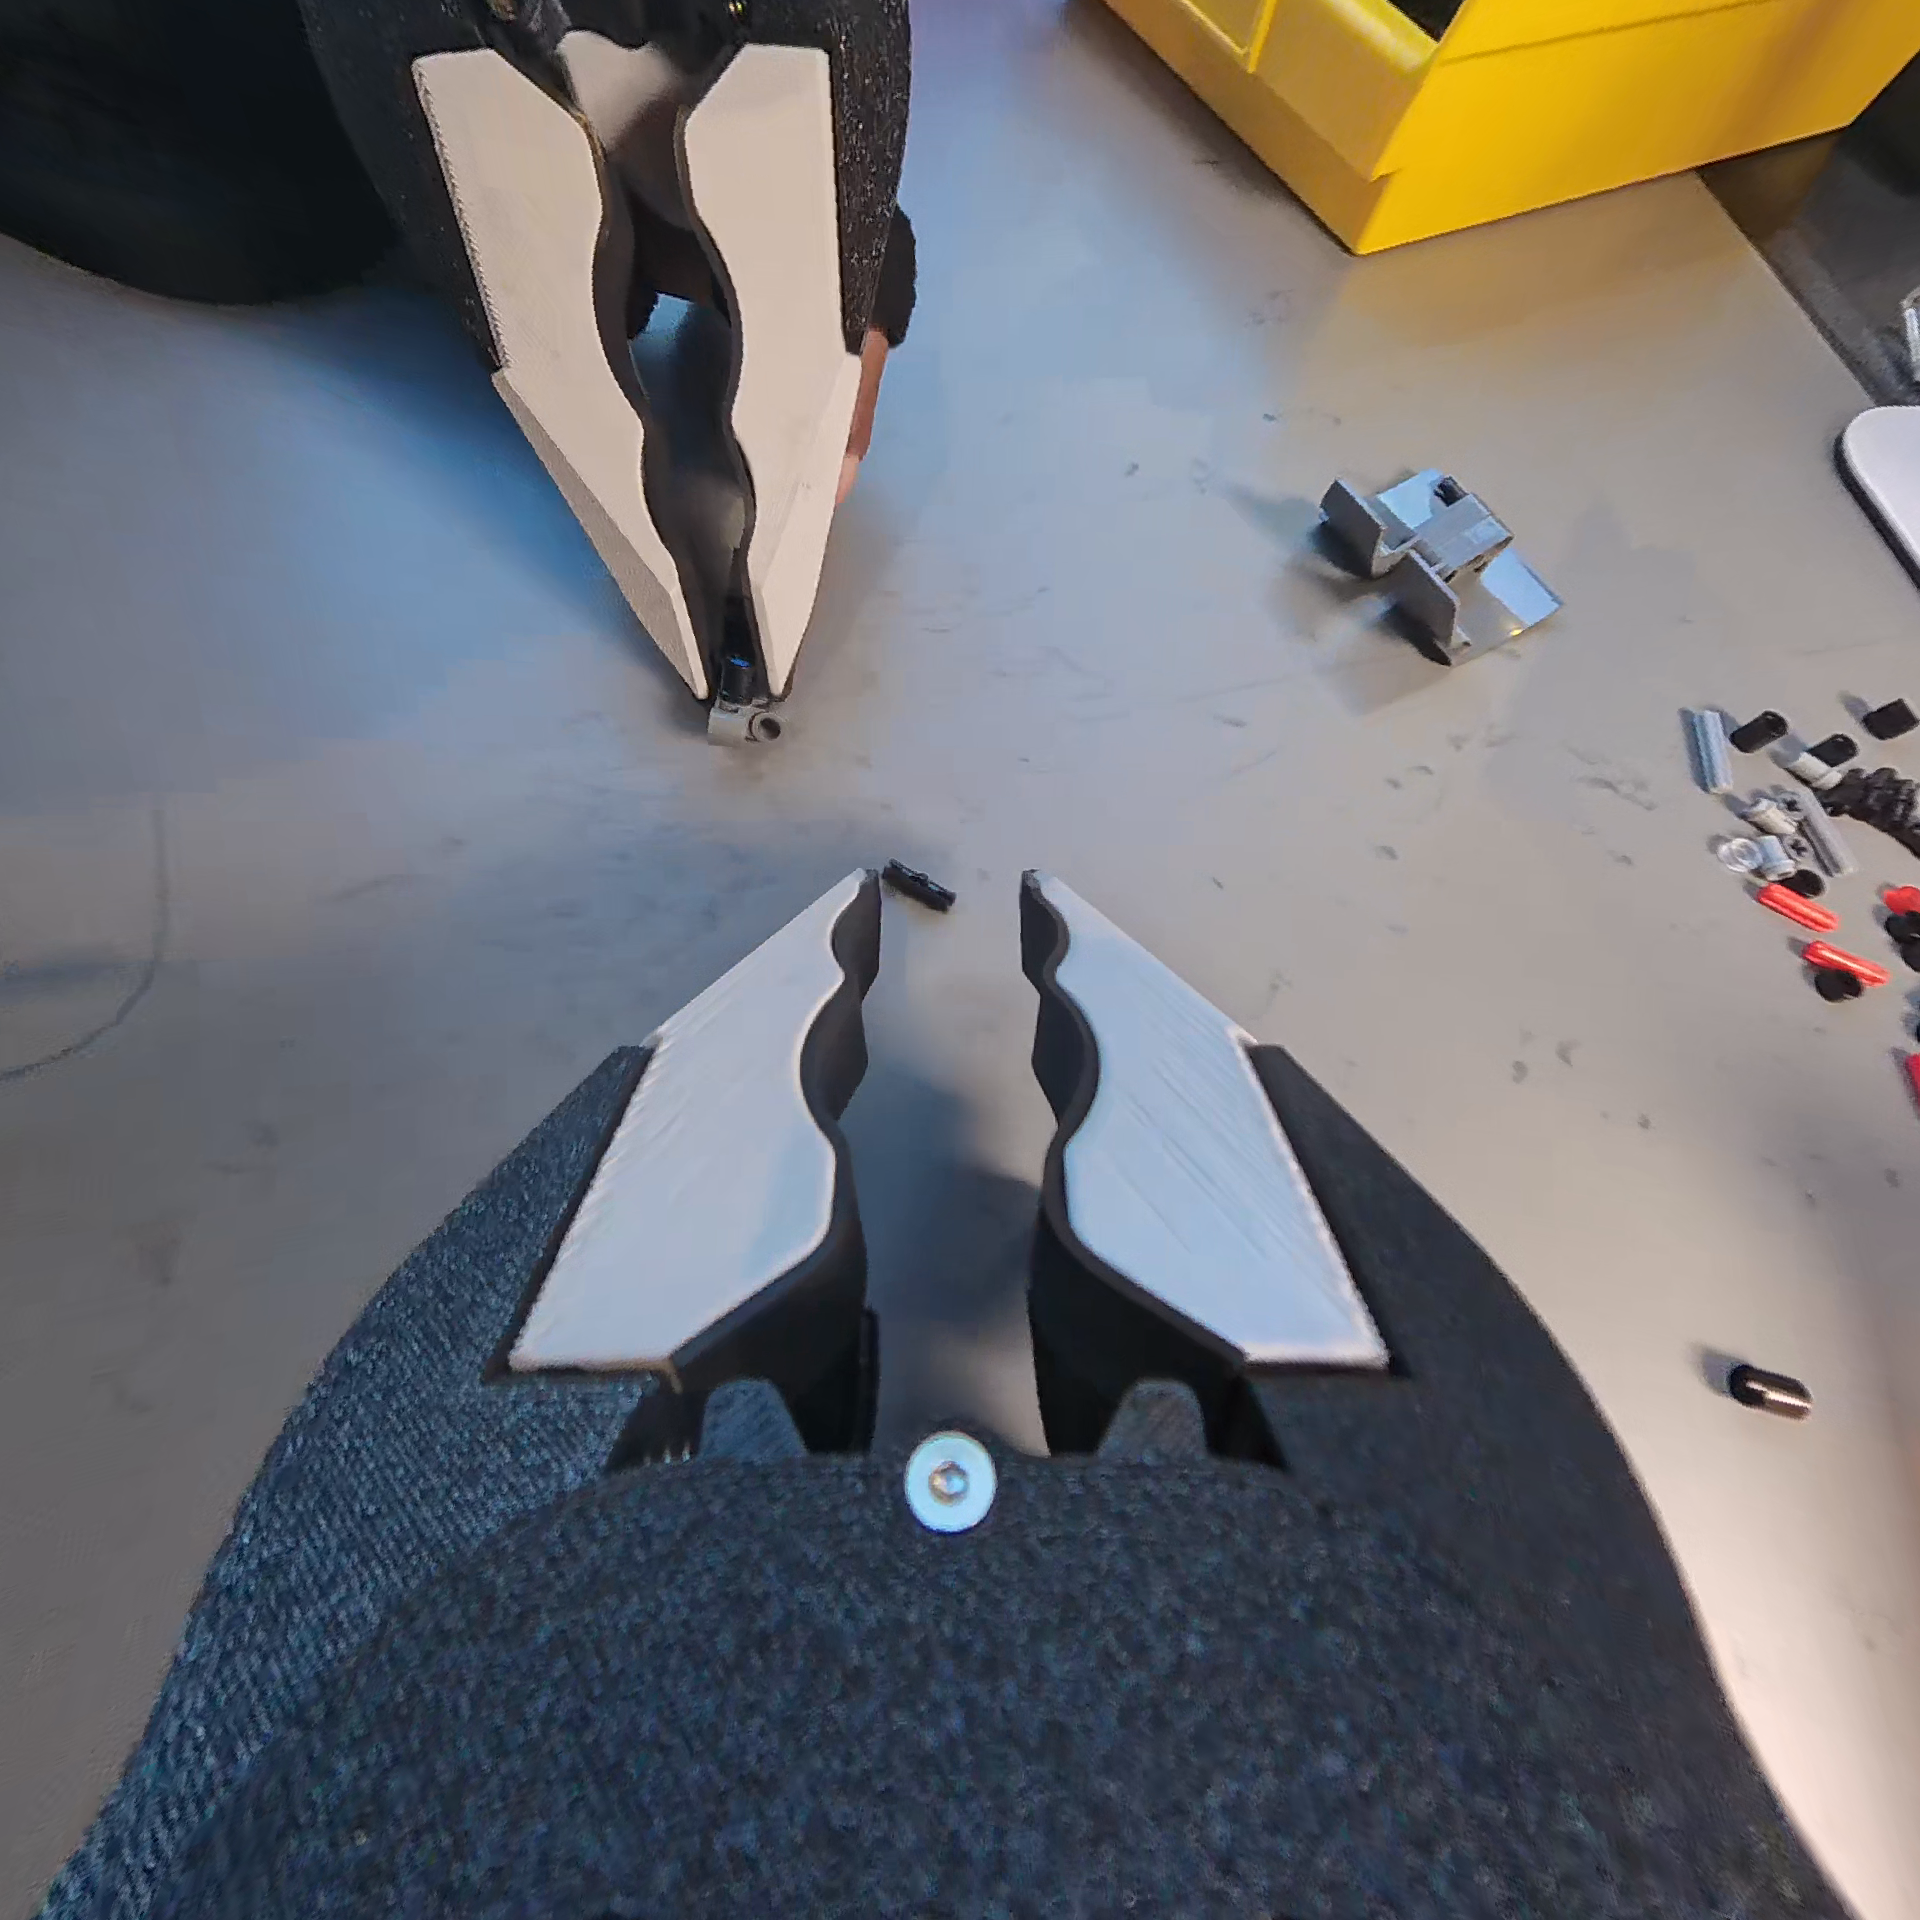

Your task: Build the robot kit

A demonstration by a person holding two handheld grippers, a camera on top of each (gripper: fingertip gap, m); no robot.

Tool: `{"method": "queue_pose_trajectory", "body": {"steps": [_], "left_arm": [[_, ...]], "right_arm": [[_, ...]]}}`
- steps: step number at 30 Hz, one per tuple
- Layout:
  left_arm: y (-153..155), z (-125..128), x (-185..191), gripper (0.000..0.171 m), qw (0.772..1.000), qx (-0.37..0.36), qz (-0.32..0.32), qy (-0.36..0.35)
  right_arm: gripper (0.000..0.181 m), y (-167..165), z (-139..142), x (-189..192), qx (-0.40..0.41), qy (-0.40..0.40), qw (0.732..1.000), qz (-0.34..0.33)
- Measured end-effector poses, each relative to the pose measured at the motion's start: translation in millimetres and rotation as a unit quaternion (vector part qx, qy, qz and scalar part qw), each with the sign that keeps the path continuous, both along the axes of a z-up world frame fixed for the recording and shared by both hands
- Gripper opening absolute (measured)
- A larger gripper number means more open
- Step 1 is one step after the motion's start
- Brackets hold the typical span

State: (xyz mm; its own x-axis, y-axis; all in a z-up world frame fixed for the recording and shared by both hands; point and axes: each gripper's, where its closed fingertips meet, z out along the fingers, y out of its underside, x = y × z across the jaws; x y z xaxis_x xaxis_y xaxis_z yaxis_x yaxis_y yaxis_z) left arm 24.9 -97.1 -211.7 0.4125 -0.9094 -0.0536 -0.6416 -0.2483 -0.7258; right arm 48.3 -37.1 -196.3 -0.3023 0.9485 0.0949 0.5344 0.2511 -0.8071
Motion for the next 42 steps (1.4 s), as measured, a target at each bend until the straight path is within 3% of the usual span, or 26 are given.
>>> {"method": "queue_pose_trajectory", "body": {"steps": [32,42], "left_arm": [[1,8,-4,0.014,1.0,0.005,0.003,-0.018],[-3,6,-3,0.016,1.0,-0.008,-0.006,-0.021]], "right_arm": [[0.039,-19,-8,1,-0.03,-0.056,0.994,0.088],[0.019,-7,-12,-4,-0.003,-0.072,0.995,0.074]]}}
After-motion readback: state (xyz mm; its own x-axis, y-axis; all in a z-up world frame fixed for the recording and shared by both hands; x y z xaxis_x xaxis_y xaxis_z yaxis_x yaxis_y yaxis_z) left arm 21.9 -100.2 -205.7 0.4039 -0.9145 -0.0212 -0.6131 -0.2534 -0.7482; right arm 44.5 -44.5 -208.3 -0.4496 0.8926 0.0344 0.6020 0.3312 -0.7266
